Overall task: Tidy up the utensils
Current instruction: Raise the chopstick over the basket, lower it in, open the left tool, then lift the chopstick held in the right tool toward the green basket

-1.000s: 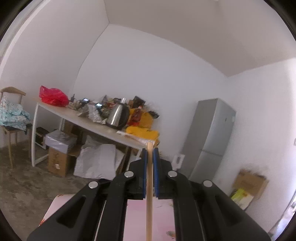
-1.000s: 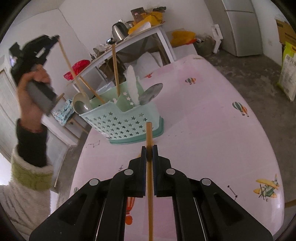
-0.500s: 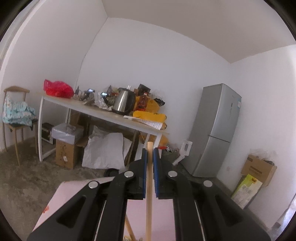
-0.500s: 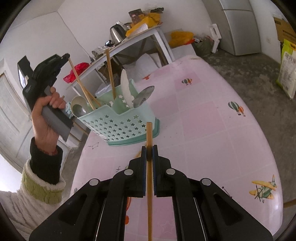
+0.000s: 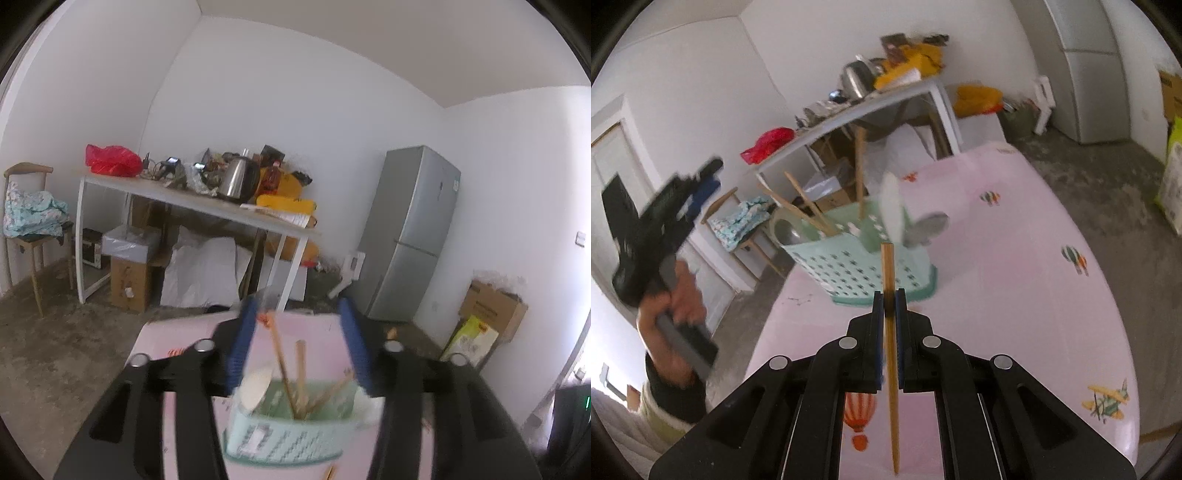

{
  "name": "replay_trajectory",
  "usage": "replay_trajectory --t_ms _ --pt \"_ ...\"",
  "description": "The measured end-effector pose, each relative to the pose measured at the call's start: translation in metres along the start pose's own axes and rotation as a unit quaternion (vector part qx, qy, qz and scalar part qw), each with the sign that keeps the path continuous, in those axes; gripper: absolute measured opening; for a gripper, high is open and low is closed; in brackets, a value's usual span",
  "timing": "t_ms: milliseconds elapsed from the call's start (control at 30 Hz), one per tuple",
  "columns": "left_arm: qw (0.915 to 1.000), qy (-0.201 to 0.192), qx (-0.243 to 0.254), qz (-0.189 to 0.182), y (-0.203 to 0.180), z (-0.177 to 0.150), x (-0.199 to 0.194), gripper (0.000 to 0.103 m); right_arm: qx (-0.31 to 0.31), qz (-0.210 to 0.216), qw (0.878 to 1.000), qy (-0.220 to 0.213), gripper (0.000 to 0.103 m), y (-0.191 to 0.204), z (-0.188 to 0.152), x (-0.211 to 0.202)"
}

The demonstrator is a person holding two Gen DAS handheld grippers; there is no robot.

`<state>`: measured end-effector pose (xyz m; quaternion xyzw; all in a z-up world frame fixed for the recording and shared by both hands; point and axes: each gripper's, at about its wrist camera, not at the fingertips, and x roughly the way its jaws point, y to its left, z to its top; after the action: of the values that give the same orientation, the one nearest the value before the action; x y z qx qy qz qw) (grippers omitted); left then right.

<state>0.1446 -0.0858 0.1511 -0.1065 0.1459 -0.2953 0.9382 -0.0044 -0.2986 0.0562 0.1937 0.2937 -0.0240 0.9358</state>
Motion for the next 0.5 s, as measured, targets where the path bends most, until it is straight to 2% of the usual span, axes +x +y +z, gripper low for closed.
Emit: replay_trajectory --t_ms 133,200,300,500 --pt "0.9990 0.039 0.018 0.007 0.007 -0.019 -0.018 0.066 -0.037 0.011 0.999 -0.033 0.004 0.024 0.024 -0.010" --pt "0.9968 0.072 0.027 0.020 0.010 -0.034 -0.021 0.074 -0.060 0.016 0.996 -0.057 0.004 0.039 0.041 -0.016" --pt "0.9908 0.125 0.031 0.039 0.015 -0.059 -0.024 0.081 -0.095 0.024 0.991 -0.094 0.003 0.063 0.069 -0.025" --pt "0.9790 0.181 0.022 0.092 0.029 -0.092 -0.025 0.093 -0.153 0.024 0.977 -0.147 0.003 0.099 0.107 -0.031"
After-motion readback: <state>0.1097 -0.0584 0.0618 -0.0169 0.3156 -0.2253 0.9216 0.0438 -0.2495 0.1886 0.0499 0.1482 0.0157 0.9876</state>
